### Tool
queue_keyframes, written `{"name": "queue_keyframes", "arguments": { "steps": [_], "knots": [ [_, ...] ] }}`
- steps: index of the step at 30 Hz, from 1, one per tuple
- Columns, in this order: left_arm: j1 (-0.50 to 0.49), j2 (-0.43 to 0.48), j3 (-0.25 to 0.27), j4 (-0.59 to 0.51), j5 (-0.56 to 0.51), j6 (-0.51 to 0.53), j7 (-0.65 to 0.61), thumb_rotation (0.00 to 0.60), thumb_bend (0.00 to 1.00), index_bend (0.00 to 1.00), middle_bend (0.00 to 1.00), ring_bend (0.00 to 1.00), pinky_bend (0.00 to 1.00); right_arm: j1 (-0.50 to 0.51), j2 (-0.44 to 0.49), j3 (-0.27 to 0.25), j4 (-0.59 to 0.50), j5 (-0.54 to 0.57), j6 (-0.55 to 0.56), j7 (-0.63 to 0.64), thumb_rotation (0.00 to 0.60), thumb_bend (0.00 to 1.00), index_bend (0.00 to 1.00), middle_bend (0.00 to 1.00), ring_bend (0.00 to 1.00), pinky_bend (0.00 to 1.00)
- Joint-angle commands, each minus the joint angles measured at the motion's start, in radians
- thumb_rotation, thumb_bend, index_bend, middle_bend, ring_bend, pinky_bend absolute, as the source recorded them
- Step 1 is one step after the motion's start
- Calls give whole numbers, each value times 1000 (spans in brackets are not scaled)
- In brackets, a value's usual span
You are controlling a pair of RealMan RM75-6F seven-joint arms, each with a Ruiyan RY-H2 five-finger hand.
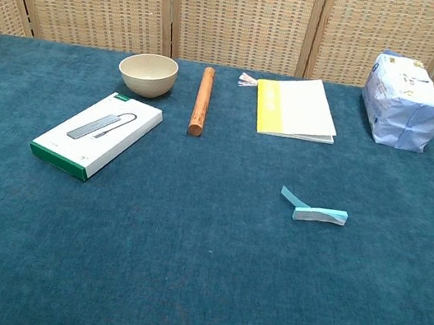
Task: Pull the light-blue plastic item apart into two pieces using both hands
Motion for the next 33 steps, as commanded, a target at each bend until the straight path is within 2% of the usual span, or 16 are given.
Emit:
{"name": "queue_keyframes", "arguments": {
  "steps": [1,7,12,19,23,28,33],
  "knots": [
    [1,1,0,1,1,1,-1,600,0,0,0,0,0,1,-1,-1,0,-1,-3,-3,600,0,0,0,0,0],
    [1,2,-4,5,-5,0,-10,600,0,0,0,0,0,22,-8,-6,-3,-9,-43,-28,600,0,0,0,0,0],
    [-4,-6,-14,14,-22,-7,-2,600,0,0,0,0,0,117,0,18,-40,-14,-176,-74,600,0,6,0,0,0],
    [-20,-19,-34,15,-70,-39,23,600,0,0,0,0,0,292,-18,94,-87,42,-404,-76,600,0,239,0,0,0],
    [-33,-24,-54,18,-115,-64,35,600,0,0,0,0,0,406,-106,151,-61,155,-560,-133,600,29,327,0,0,0],
    [-41,-24,-68,22,-149,-79,37,600,0,0,0,0,0,490,-228,193,5,301,-648,-233,600,196,384,0,0,0],
    [-51,-21,-76,27,-180,-104,34,600,0,0,0,0,0,545,-303,204,64,432,-711,-307,600,267,386,0,0,0]
  ]
}}
